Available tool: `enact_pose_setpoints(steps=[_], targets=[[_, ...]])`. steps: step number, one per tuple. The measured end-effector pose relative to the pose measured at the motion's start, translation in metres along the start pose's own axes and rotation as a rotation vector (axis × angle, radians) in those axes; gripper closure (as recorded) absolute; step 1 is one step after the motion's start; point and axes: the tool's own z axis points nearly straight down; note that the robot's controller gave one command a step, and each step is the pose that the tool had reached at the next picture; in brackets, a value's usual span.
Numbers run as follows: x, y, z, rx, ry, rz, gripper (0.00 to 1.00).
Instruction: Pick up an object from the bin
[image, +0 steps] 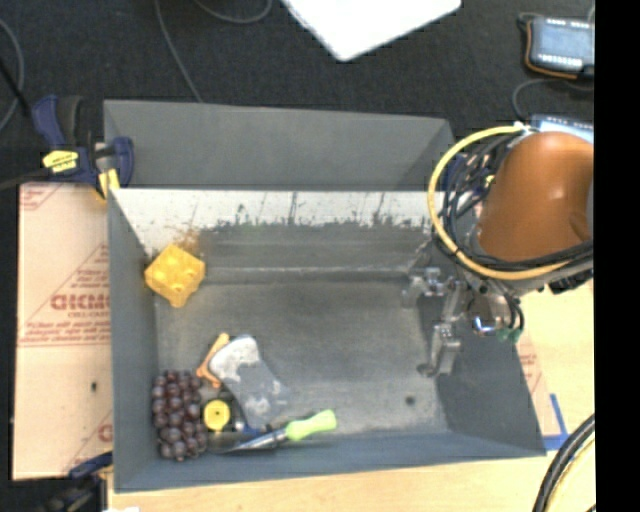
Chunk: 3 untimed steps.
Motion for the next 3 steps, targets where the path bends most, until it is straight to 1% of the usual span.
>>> enact_pose_setpoints(steps=[1, 2, 3], targets=[[-0.001, 0.0, -0.004, 0.001, -0.008, -0.002, 0.0], [0.004, 0.022, 0.03, 0.003, -0.013, -0.058, 0.0], [0.003, 0.049, 0.077, 0.0, -0.012, 0.0, 0.0]])
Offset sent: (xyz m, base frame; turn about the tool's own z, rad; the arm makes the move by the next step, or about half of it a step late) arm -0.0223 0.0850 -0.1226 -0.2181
